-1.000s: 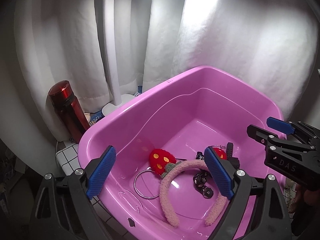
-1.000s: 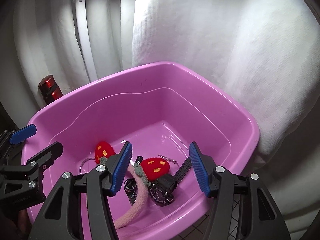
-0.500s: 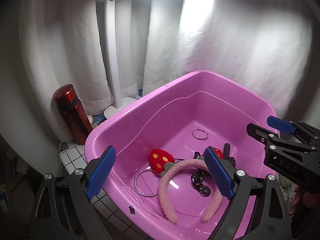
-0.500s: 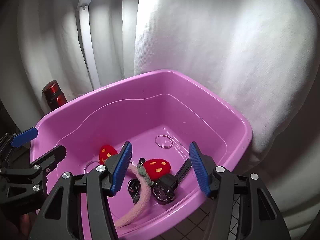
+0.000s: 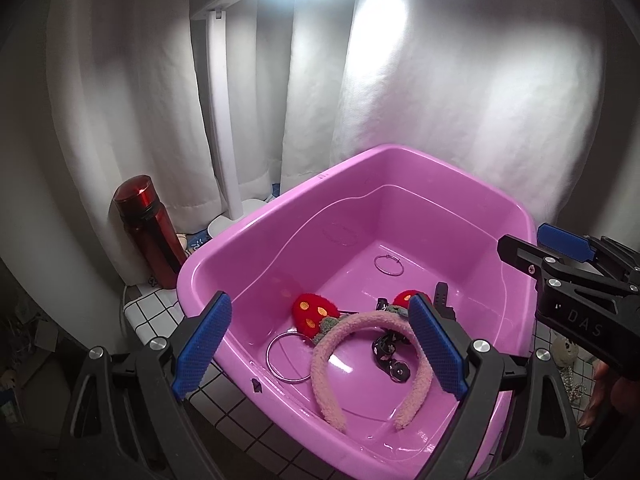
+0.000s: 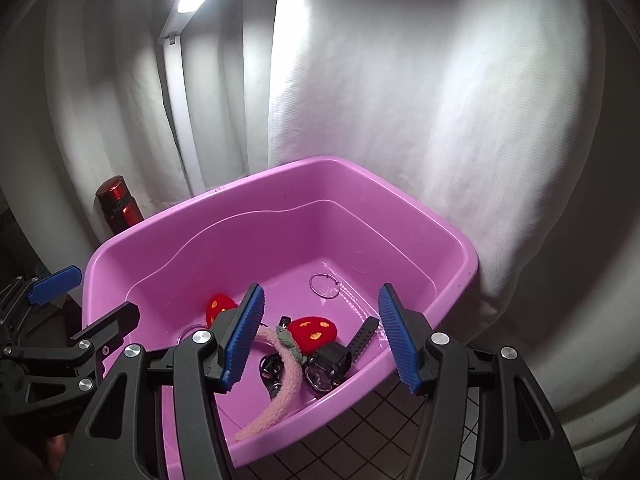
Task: Organize jewelry
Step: 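Move both tools back over the table toward the pearl claw clip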
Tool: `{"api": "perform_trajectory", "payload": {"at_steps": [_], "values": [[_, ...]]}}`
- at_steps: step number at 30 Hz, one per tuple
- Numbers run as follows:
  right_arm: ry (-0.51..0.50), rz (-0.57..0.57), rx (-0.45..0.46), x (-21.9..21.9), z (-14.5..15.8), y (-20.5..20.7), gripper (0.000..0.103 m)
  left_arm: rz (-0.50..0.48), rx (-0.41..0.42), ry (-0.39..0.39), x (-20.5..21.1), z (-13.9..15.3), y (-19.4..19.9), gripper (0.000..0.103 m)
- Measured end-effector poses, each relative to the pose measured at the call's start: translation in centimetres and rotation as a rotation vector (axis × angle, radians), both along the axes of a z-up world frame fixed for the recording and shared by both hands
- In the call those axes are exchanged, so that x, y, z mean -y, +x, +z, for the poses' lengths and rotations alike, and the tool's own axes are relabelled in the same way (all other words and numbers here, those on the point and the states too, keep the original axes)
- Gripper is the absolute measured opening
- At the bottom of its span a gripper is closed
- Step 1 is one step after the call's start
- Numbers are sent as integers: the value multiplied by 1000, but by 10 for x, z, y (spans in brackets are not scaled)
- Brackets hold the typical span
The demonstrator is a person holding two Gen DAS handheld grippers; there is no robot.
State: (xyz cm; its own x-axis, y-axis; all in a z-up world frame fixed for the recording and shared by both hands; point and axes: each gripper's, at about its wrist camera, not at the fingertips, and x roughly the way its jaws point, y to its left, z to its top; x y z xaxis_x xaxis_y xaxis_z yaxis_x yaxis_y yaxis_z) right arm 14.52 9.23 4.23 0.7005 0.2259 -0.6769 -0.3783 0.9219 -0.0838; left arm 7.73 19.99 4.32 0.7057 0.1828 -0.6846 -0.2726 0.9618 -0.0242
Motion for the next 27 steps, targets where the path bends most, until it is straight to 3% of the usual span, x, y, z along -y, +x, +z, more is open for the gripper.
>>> {"api": "perform_trajectory", "payload": {"at_steps": [8,13,27], "values": [[20,-17,26,17,12,-22,58,-25,18,4,17,12,-12,88],[49,-59,36,39,17,-38,63,-59,39,6,35,20,-21,94],[78,-264,24,141,7,-101,67,-216,33,-15,104,24,-32,95]]}}
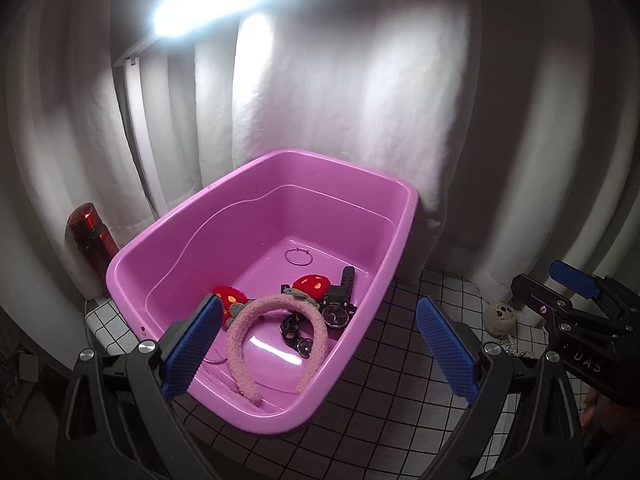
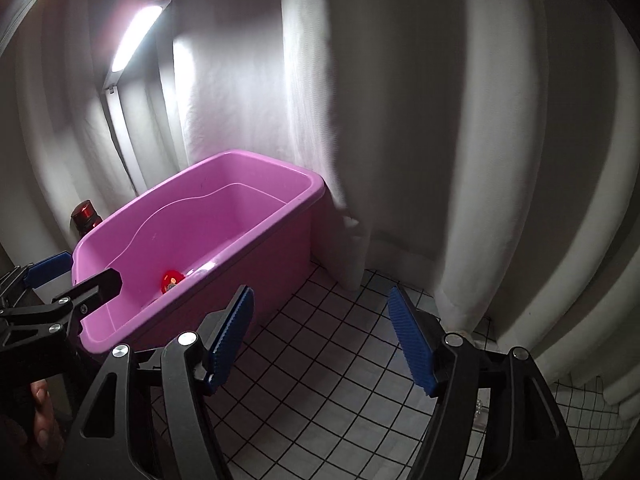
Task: Organize jewelry
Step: 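Move both tools back over the table toward the pearl claw clip, then close the right gripper on the pearl claw clip while the left gripper lowers onto the beige plush hair tie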
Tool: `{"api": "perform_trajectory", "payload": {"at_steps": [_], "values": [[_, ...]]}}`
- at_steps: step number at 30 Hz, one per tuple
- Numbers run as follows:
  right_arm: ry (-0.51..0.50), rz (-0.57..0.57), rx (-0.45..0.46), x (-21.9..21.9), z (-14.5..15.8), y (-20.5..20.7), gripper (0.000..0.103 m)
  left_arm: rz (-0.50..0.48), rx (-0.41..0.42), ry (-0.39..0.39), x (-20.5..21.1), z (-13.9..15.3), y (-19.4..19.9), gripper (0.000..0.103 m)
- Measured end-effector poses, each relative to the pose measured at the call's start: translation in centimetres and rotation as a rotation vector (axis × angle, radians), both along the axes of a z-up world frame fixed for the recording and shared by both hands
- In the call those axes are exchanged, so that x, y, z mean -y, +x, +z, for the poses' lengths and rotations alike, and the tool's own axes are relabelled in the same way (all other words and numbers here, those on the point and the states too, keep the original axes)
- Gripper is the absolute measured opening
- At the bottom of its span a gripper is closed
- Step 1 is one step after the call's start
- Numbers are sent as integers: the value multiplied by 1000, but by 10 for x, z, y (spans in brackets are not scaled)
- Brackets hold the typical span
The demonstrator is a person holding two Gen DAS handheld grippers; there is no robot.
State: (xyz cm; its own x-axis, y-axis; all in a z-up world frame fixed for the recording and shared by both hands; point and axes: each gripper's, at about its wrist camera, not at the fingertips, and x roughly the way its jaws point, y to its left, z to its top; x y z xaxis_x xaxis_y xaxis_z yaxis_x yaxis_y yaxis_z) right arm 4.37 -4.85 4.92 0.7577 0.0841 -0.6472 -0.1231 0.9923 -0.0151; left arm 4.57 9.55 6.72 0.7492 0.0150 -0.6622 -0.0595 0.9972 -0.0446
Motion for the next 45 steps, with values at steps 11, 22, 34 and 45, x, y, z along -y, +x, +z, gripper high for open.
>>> {"api": "perform_trajectory", "payload": {"at_steps": [11,22,34,45], "values": [[37,-196,-77,80,-37,-57,67,-161,-59,4,63,-25,4,95],[98,-382,-159,131,-83,-83,67,-378,-123,12,136,-70,35,95],[178,-497,-221,153,-140,-58,67,-516,-230,63,199,-141,98,95],[192,-548,-223,154,-175,-25,67,-621,-288,67,232,-183,136,95]]}}
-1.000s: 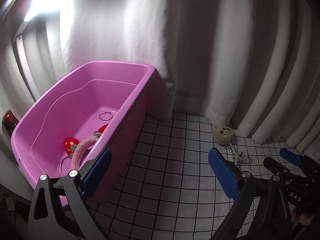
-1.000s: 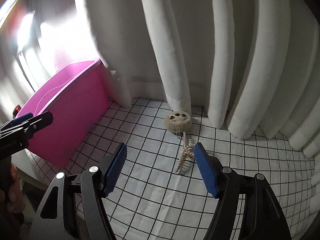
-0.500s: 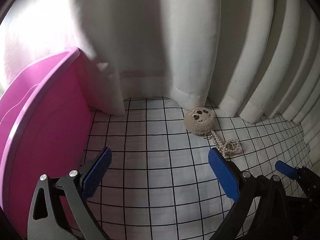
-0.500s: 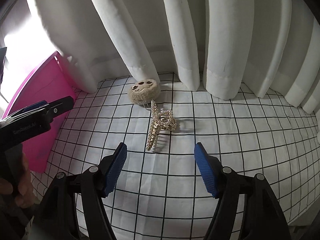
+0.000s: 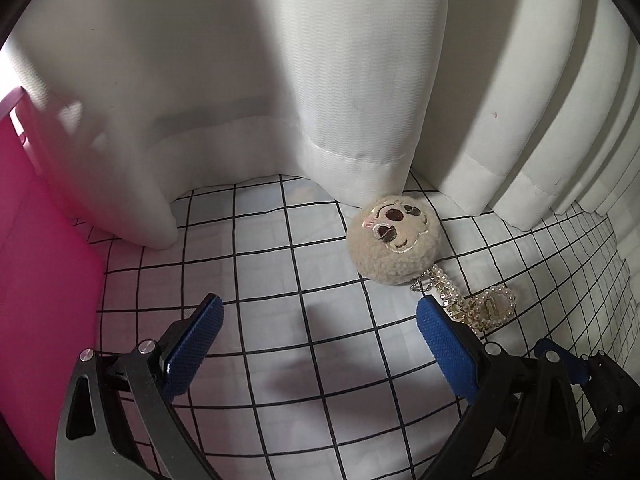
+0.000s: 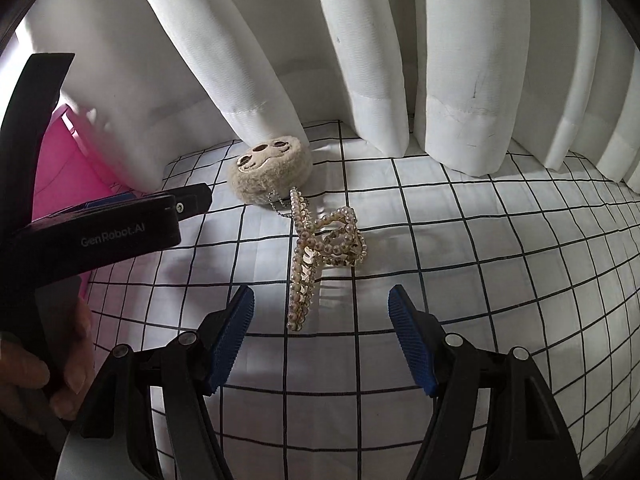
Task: Organize jewelry
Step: 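Close the right gripper on the pearl claw clip while the left gripper lowers onto the beige plush hair tie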
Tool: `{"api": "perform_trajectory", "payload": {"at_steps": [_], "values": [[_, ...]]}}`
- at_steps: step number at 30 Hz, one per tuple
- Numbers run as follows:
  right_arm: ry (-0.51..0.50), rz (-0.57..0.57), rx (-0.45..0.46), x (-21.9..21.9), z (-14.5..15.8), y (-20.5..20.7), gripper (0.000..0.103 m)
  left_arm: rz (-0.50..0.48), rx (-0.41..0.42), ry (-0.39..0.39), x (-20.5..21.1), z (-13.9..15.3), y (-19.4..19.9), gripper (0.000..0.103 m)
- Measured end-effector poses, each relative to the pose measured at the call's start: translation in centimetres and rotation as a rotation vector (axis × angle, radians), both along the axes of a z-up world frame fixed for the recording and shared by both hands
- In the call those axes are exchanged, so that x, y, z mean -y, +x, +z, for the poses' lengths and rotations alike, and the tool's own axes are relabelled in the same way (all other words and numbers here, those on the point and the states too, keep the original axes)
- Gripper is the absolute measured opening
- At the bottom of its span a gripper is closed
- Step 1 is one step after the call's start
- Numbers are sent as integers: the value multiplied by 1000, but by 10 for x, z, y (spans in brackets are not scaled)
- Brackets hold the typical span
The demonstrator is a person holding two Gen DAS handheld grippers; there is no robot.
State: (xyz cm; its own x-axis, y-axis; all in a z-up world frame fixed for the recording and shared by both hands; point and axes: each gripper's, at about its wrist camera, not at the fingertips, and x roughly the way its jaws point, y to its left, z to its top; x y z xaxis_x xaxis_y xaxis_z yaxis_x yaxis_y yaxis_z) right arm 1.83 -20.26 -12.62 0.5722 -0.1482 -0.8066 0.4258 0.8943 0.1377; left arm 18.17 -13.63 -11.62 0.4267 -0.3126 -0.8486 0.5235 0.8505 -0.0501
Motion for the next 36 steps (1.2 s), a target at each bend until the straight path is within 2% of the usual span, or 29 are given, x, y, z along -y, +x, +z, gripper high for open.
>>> {"api": "perform_trajectory", "payload": {"at_steps": [9,24,33,35,36], "values": [[-20,-26,-21,3,-14,14,67,-57,4,14,20,-16,12,95],[-28,-32,-50,8,-29,36,67,-85,-20,15,36,-33,35,95],[-54,-32,-25,14,-31,40,66,-115,-15,-3,50,-36,47,95],[-58,-30,-20,15,-31,40,66,-124,-10,-14,54,-35,51,93],[-64,-26,-21,14,-31,41,65,-129,-13,-17,55,-35,52,86]]}}
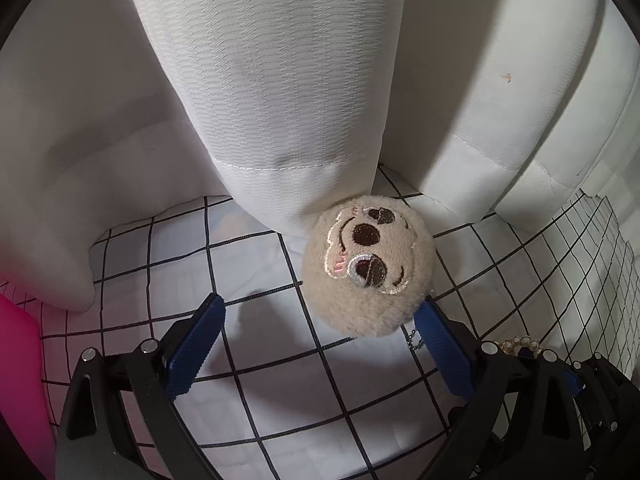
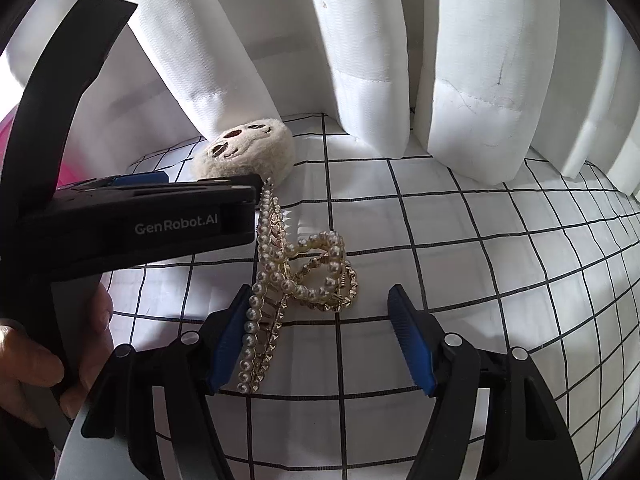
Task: Organize jewelry
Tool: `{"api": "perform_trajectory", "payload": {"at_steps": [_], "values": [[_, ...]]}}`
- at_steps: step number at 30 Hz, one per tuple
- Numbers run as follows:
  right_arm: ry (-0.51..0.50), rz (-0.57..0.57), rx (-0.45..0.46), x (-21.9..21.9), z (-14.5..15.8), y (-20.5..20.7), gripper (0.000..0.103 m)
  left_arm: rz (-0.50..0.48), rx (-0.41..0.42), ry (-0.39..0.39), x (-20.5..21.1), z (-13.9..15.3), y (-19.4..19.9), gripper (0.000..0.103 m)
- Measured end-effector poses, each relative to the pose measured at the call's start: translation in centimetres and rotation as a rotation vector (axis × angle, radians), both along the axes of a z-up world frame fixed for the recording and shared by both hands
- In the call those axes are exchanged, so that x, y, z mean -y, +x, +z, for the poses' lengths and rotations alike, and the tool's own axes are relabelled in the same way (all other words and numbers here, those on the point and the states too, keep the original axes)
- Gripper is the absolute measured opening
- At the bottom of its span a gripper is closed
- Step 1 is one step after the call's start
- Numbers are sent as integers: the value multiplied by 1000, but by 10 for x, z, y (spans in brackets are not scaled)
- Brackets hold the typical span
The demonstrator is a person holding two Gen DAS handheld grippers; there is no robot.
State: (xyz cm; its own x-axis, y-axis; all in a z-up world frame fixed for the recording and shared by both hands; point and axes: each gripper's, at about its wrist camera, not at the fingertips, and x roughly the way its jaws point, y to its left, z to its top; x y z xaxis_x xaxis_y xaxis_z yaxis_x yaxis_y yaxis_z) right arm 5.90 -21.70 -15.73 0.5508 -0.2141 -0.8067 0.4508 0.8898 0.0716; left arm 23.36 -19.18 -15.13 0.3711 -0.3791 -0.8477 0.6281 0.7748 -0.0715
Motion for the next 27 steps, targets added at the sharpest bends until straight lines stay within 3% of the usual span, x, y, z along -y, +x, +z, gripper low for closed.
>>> {"api": "perform_trajectory", "payload": {"at_steps": [1,3,4,7,10,12,27], "values": [[-5,4,0,0,1,-3,64,-7,-8,-1,2,-3,-2,81],[-13,18,7,-2,2,-3,47,-15,-19,2,6,-6,-2,62],[-19,28,6,-4,2,-2,44,-15,-18,2,6,-7,-2,57],[-36,40,5,-8,0,0,44,-26,-8,-6,6,-4,-2,27],[-27,39,18,-8,-1,-3,43,-32,-21,-31,3,-4,-3,14],[-25,43,25,-8,1,-6,43,-39,-20,-47,0,-2,-4,1],[-8,52,69,-3,17,-61,43,-36,28,-132,-48,40,-44,1]]}}
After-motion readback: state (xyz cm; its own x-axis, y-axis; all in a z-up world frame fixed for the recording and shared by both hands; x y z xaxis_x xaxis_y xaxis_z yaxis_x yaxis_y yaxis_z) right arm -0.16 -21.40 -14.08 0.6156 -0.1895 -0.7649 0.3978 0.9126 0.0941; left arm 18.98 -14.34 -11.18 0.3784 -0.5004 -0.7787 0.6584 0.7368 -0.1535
